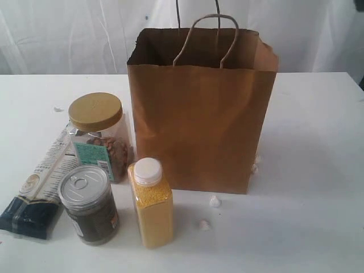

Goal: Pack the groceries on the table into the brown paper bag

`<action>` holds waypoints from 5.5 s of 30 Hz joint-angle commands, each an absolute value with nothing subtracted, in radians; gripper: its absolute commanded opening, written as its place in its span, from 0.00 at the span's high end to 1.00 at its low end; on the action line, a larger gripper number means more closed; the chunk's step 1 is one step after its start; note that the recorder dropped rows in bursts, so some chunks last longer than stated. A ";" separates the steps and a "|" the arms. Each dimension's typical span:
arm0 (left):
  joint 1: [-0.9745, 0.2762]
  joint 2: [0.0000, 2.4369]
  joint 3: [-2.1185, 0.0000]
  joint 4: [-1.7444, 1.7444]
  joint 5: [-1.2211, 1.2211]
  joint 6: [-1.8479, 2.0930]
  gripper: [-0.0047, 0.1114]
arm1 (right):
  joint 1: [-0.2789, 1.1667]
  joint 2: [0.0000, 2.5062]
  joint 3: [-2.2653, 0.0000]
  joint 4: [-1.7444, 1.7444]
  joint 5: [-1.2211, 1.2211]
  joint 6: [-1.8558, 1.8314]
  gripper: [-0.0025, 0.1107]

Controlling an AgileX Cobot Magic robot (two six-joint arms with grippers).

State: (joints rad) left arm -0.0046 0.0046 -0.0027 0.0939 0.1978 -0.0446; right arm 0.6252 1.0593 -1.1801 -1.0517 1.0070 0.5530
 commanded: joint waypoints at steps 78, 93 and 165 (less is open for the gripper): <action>-0.002 0.000 0.000 0.091 0.194 -0.048 0.96 | -0.024 2.083 -1.196 0.997 0.783 -2.045 0.52; -0.002 0.000 0.000 0.091 0.194 -0.048 0.96 | -0.024 2.087 -1.196 0.990 0.786 -1.996 0.86; -0.002 0.000 0.000 0.091 0.194 -0.048 0.96 | 0.052 1.332 -1.155 1.222 0.967 -0.955 0.98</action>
